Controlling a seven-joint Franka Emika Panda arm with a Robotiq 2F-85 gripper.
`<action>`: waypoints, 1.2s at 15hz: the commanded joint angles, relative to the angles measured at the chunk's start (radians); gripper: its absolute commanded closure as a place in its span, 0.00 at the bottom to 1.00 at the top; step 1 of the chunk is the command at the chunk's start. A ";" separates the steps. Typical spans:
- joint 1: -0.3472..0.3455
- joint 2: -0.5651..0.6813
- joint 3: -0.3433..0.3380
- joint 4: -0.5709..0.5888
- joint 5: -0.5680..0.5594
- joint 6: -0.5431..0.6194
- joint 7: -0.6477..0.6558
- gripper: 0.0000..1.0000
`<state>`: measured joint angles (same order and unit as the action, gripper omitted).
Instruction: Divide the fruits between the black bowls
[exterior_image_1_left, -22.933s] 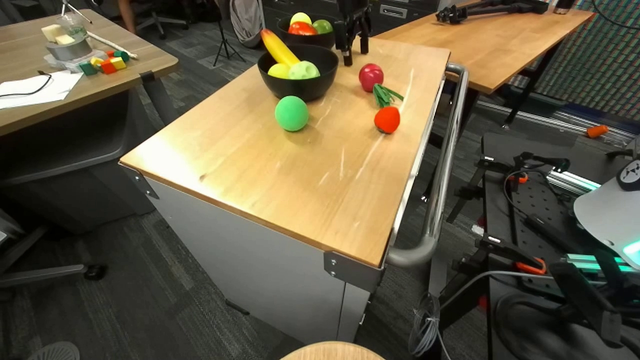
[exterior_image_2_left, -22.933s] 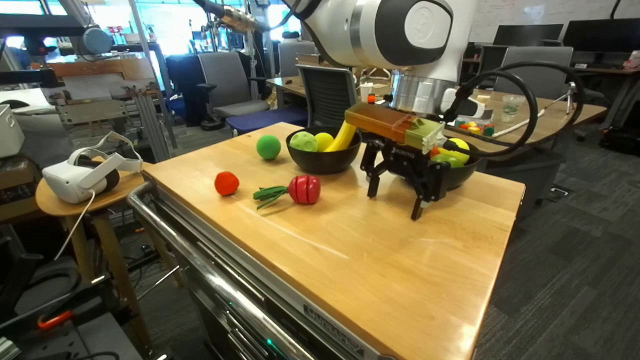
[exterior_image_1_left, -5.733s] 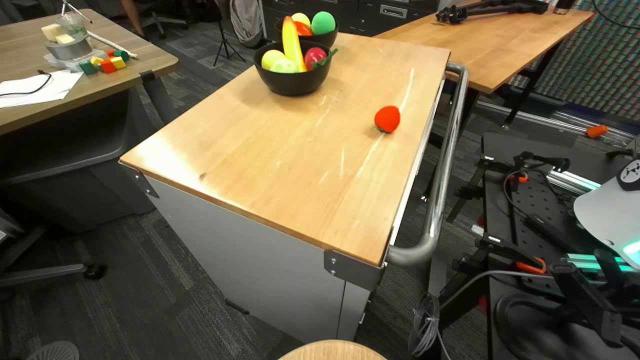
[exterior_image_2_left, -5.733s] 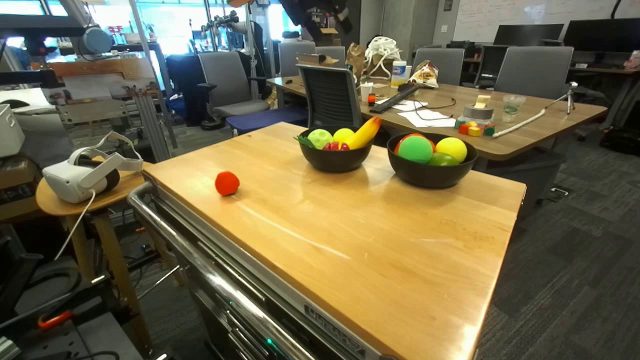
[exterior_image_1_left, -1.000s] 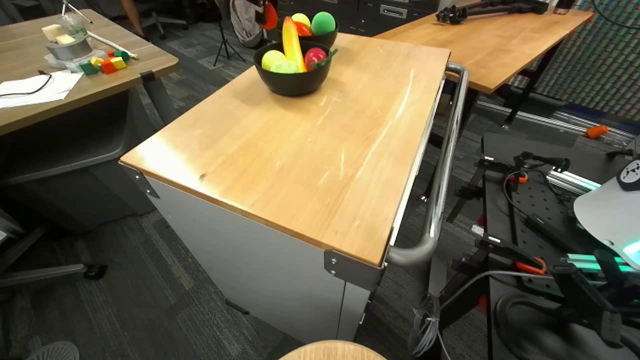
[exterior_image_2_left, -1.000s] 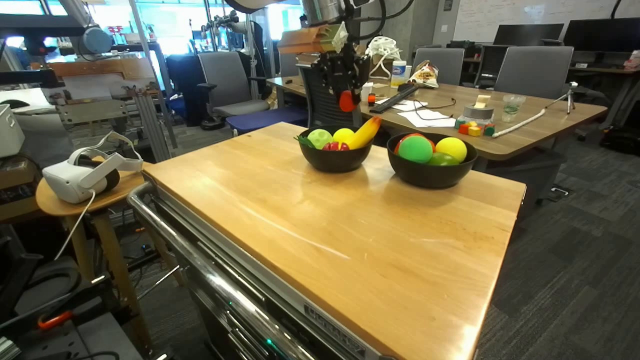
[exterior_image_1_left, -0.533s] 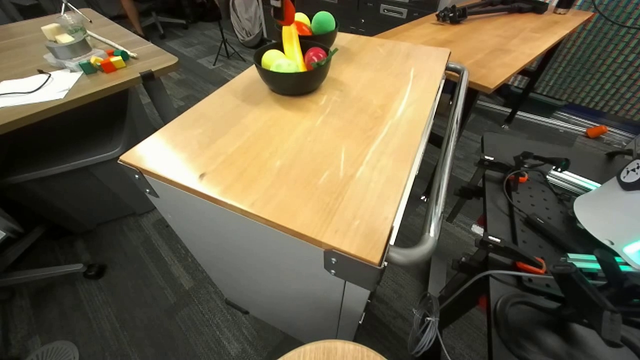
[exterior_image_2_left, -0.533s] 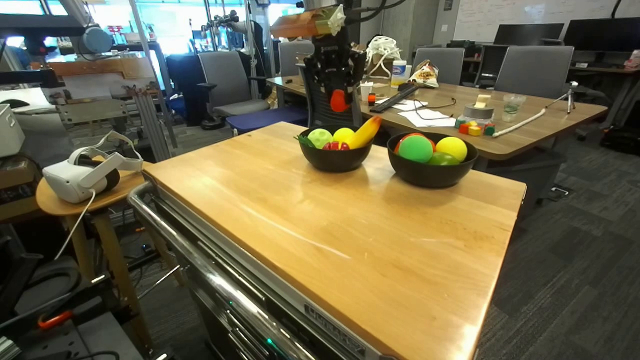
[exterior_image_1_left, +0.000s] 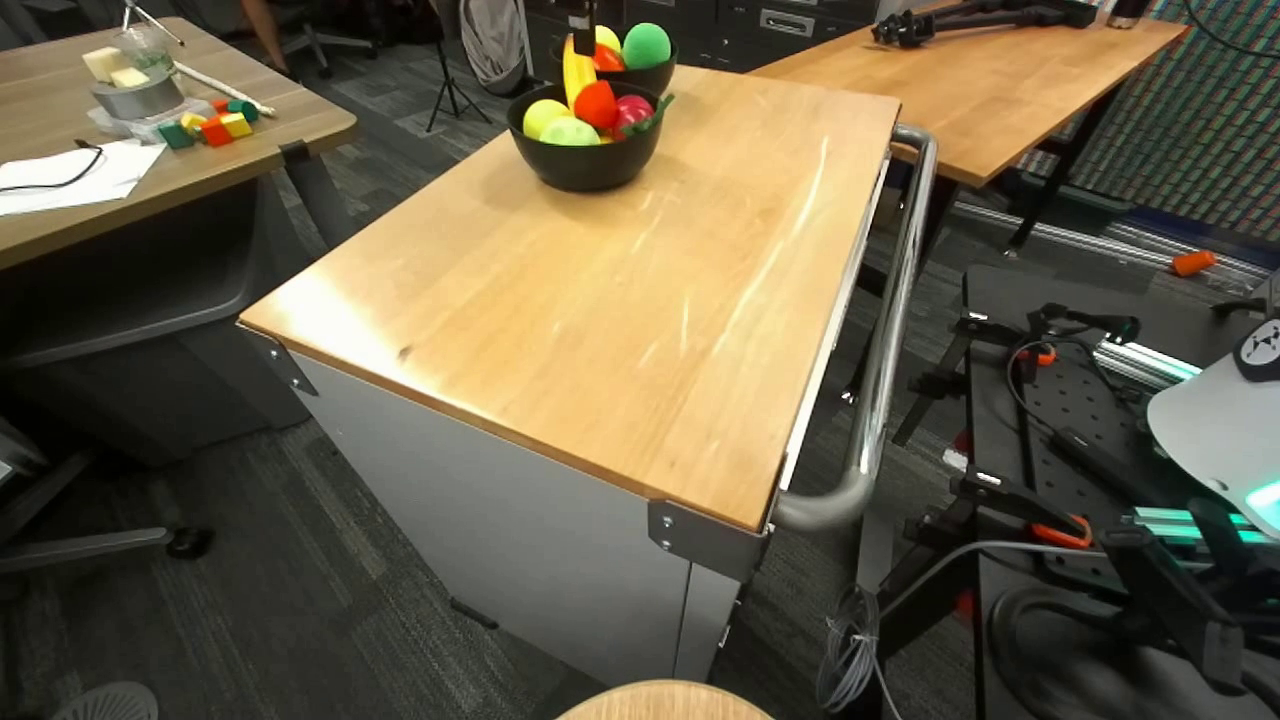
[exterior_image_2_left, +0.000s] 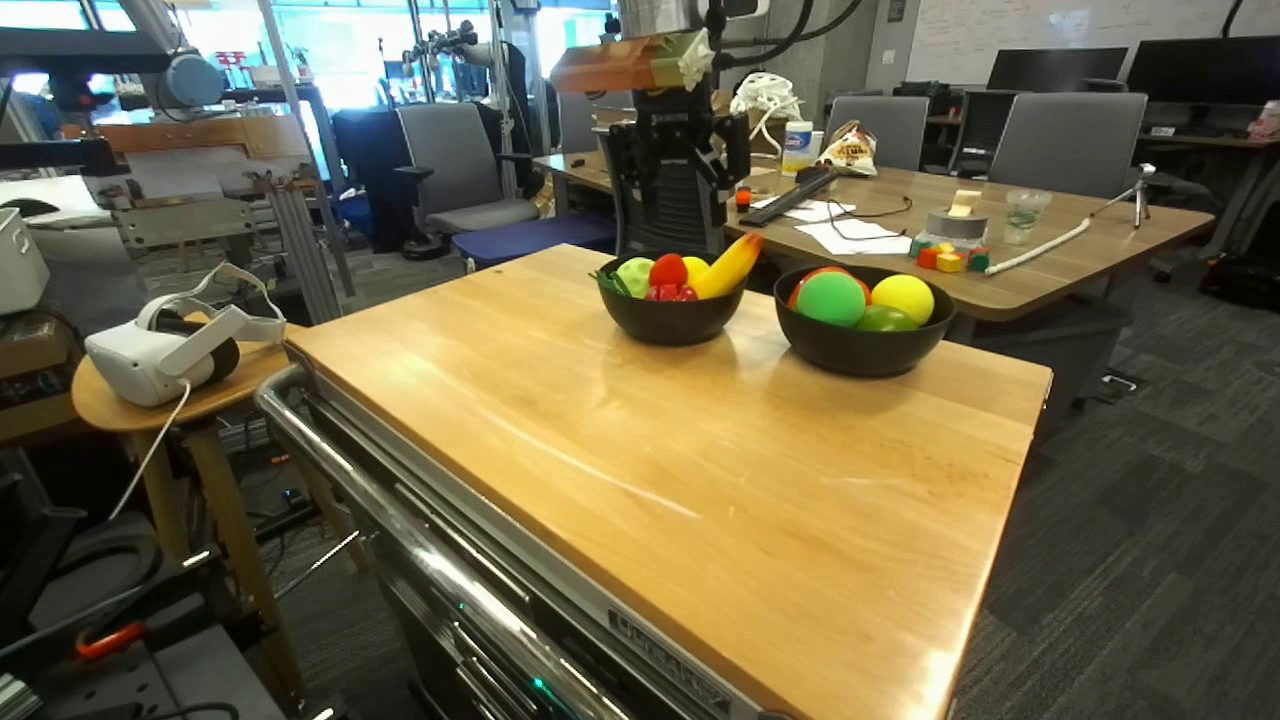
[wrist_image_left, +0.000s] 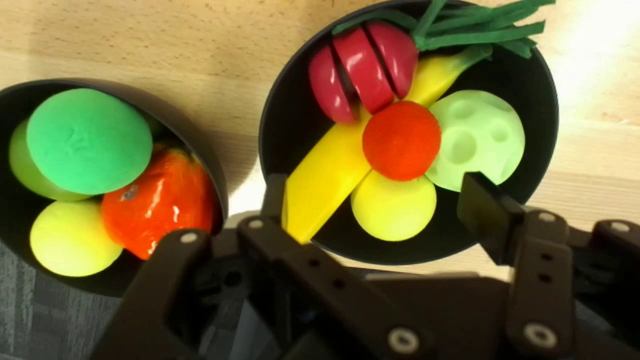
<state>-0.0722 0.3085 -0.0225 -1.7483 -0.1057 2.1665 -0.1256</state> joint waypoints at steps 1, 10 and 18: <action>0.000 -0.140 -0.028 -0.096 -0.046 0.068 -0.012 0.00; 0.001 -0.317 -0.048 -0.162 -0.194 0.115 0.006 0.00; 0.001 -0.311 -0.048 -0.179 -0.196 0.134 0.010 0.00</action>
<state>-0.0713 -0.0027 -0.0708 -1.9288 -0.3027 2.3029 -0.1147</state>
